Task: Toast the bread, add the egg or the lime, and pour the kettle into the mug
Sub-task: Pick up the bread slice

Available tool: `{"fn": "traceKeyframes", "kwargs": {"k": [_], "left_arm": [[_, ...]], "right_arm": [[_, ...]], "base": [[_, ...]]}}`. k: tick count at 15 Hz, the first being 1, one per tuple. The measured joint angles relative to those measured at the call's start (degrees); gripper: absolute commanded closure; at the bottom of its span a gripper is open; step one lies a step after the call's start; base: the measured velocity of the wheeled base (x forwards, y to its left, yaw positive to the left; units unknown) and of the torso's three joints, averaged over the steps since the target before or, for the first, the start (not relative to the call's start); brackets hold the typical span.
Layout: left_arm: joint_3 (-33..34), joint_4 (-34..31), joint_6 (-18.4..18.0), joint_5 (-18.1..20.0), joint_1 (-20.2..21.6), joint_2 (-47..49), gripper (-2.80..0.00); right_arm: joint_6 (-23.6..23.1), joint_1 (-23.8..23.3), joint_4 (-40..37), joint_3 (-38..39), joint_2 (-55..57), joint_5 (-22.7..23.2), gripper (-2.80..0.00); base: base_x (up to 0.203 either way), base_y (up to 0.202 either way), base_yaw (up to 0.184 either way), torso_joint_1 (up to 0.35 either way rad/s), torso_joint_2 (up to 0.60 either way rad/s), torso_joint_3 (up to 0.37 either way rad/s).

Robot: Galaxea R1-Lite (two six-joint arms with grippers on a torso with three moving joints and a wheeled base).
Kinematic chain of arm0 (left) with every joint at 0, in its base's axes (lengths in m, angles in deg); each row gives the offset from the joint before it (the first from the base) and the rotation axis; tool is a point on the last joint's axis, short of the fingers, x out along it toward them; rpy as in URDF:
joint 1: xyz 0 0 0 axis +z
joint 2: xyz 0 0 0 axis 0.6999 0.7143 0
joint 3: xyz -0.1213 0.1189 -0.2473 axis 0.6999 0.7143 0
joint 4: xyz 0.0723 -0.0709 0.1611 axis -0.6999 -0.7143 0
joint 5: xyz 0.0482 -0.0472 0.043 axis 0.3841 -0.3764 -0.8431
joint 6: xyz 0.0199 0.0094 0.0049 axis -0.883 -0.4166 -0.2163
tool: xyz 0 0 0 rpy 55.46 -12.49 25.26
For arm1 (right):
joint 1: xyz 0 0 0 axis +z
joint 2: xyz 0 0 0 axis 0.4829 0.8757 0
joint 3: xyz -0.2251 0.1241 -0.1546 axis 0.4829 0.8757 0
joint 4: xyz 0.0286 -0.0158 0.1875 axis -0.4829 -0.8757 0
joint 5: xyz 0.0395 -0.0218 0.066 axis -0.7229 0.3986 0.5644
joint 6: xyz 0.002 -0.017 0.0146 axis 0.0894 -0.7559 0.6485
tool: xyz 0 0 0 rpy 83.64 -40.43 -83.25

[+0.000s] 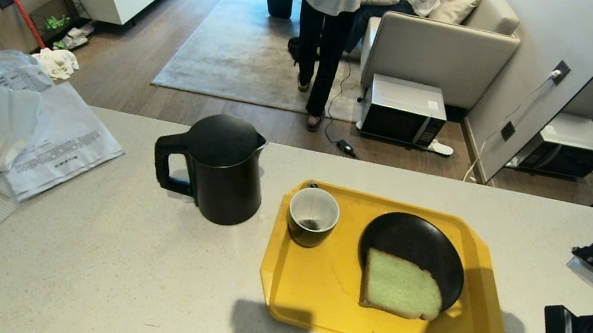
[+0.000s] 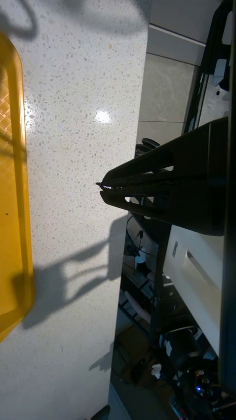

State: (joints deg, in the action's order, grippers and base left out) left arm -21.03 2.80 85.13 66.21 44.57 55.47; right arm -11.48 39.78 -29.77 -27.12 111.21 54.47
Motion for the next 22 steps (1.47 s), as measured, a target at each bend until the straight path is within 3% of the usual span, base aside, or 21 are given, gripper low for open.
{"fn": "traceKeyframes", "kwargs": {"k": [7,11,22], "left_arm": [[0.00,0.02,-0.01,-0.02,0.00,0.00,0.00],[0.00,0.00,0.00,0.00,0.00,0.00,0.00],[0.00,0.00,0.00,0.00,0.00,0.00,0.00]], "right_arm": [[0.37,-1.46,1.22,-0.15,8.52,3.20,-2.80],[0.30,-1.51,5.68,-1.24,12.30,3.10,-2.80],[-2.32,-1.44,5.29,-0.81,10.06,1.84,-2.80]], "base": [[0.000,0.000,0.000,0.000,0.00,0.000],[0.000,0.000,0.000,0.000,0.00,0.000],[0.000,0.000,0.000,-0.007,0.01,0.007]]}}
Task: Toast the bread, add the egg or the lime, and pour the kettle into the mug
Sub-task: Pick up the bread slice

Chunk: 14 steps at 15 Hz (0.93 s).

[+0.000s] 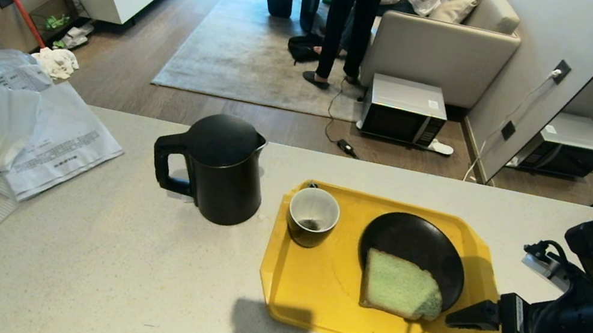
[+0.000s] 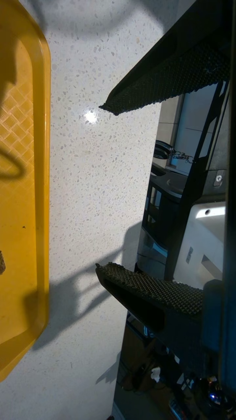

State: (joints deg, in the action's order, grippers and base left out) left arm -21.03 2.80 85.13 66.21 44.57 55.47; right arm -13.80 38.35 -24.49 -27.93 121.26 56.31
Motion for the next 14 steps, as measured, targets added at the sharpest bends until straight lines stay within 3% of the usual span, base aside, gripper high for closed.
{"fn": "traceKeyframes", "kwargs": {"k": [14], "left_arm": [[0.00,0.01,0.00,0.02,0.00,0.00,0.00]], "right_arm": [[1.51,0.06,1.38,0.78,1.56,0.59,-2.80]], "base": [[0.000,0.000,0.000,-0.060,0.12,0.060]]}}
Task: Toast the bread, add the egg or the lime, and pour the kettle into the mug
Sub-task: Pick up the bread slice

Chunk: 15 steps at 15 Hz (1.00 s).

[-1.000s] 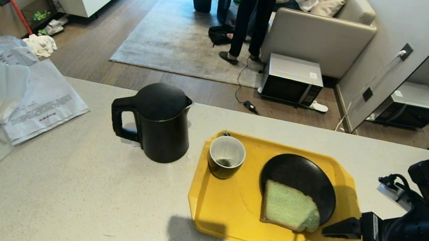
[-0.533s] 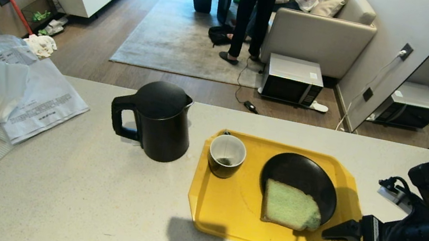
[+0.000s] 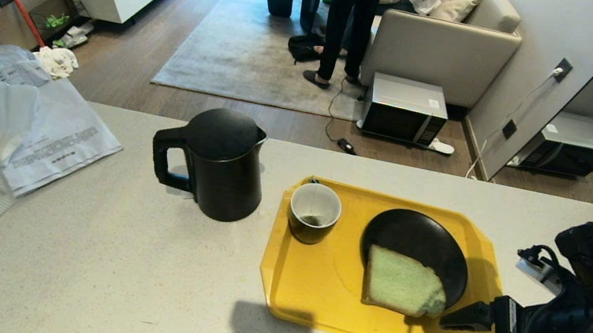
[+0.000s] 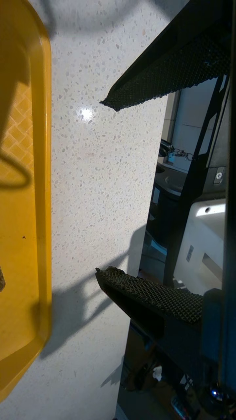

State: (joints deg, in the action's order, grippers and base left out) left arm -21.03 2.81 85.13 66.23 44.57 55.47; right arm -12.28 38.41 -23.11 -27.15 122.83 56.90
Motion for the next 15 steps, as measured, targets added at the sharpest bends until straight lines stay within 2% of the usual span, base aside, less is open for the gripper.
{"fn": "traceKeyframes", "kwargs": {"k": [3,6,9,15], "left_arm": [[0.00,0.02,0.00,-0.02,0.00,0.00,0.00],[0.00,0.04,0.01,0.00,0.02,0.00,0.00],[0.00,0.04,0.02,-0.02,0.02,0.00,0.00],[0.00,-0.01,0.02,-0.02,0.00,0.00,0.00]], "right_arm": [[3.73,0.00,2.52,0.36,0.35,2.65,-2.80],[4.57,-0.04,3.04,0.43,0.63,3.01,-2.80],[8.37,0.00,6.13,0.66,0.83,3.17,-2.80],[8.98,0.02,7.12,1.12,1.59,4.40,-2.80]], "base": [[0.000,0.000,0.000,-0.060,0.12,0.060],[0.000,0.000,0.000,-0.069,0.13,0.066],[0.000,0.000,0.000,-0.063,0.14,0.063],[0.000,0.000,0.000,-0.038,0.08,0.035]]}}
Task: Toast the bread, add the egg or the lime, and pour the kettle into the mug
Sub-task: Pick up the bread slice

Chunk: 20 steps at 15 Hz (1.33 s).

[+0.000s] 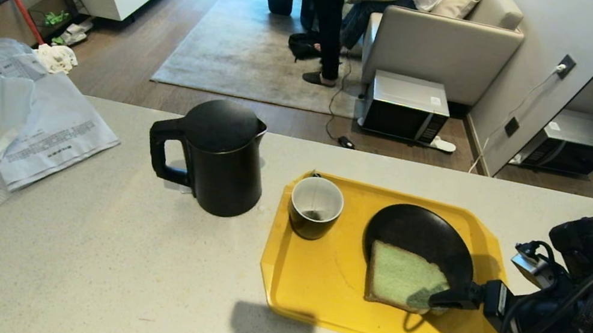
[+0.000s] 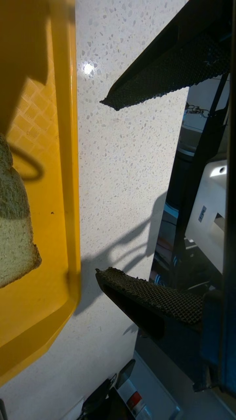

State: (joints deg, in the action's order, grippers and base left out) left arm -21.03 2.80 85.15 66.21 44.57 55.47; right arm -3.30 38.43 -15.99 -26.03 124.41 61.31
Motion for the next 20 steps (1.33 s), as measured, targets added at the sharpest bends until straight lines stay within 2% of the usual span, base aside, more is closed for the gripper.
{"fn": "traceKeyframes", "kwargs": {"k": [3,6,11,20], "left_arm": [[0.00,0.00,0.00,0.02,0.00,0.00,0.00],[0.00,0.00,-0.02,0.00,0.00,0.00,0.00],[0.00,0.00,0.00,0.00,0.00,0.00,0.00],[0.00,0.01,0.01,0.00,0.04,0.00,0.00]], "right_arm": [[-0.02,0.00,0.01,-0.36,1.10,2.87,-2.80],[0.36,0.00,0.05,-2.39,3.41,3.10,-2.80],[7.76,0.04,0.01,-9.20,9.13,3.11,-2.80],[7.56,-1.89,0.06,-11.81,14.99,2.43,-2.80]], "base": [[0.000,0.000,0.000,0.000,0.00,0.000],[0.000,0.000,0.000,0.000,0.00,0.000],[0.000,0.000,0.000,0.000,0.00,0.000],[0.000,0.000,0.000,0.000,0.00,0.000]]}}
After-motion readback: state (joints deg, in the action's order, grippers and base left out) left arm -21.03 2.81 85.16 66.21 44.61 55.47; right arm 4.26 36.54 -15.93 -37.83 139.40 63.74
